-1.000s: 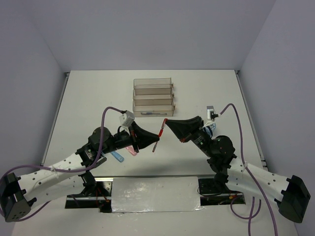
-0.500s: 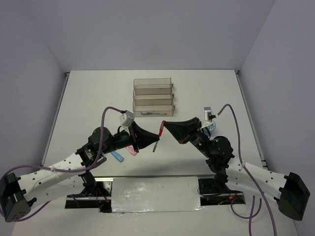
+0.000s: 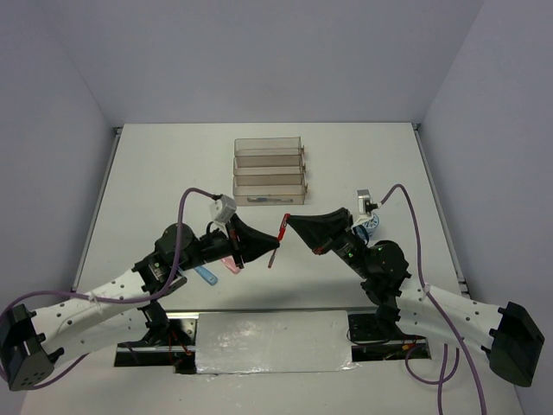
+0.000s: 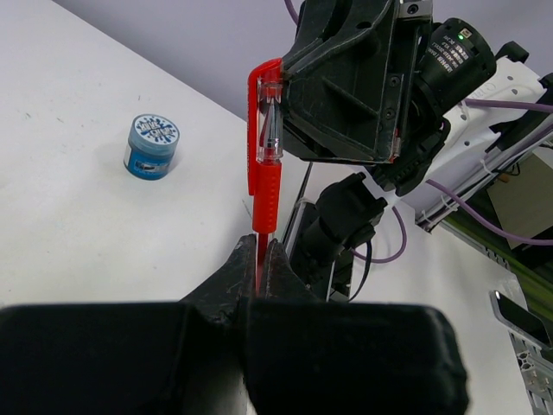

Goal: Sort the stationery into containers
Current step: Close the pen cap on the pen.

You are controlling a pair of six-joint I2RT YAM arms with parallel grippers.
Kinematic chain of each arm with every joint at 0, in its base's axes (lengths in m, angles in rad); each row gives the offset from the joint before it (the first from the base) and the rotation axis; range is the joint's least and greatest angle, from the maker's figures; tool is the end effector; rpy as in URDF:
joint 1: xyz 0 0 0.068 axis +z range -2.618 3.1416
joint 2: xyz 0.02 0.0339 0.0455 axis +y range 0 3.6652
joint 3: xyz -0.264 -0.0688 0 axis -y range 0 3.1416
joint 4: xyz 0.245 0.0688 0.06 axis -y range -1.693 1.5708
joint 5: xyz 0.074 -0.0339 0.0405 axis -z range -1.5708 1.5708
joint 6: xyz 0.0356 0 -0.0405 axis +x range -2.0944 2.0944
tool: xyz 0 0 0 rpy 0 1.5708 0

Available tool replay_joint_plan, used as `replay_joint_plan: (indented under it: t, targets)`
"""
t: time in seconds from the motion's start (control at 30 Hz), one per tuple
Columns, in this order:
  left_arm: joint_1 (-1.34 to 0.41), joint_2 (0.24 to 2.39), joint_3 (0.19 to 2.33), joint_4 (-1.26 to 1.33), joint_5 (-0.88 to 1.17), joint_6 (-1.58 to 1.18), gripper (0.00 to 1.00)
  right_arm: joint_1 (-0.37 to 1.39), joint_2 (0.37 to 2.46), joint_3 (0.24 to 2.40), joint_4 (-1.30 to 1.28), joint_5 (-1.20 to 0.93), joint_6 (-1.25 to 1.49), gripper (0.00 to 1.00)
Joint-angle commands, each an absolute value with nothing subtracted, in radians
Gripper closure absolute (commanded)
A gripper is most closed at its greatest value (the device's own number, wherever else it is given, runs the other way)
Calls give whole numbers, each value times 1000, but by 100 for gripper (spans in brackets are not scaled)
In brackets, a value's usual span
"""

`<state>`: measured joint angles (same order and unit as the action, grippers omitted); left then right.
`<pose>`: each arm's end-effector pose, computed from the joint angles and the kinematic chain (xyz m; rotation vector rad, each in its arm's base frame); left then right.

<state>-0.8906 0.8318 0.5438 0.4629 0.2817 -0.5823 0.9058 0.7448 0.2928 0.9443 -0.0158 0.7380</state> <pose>0.1185 -0.1622 0.3154 0.4930 1.4797 -1.3930 0.1039 0.1334 0.2912 -0.1163 1.1941 1.4748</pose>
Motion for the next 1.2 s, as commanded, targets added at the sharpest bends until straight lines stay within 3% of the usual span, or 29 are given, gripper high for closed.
replay_joint_plan:
  t: [0.0,0.8,1.0,1.17]
  targets:
    - [-882,796,560,580,232,-563,100,936,758,276,968,-72,729,100]
    - [-884,816,620,597,285,-477,100,989,813,304,956,-84,690,100]
    - [-884,818,560,612,293,-476,100,989,749,339,896,-75,663,89]
    - [-884,824,532,623,273,-477,100,989,719,368,847,-64,635,87]
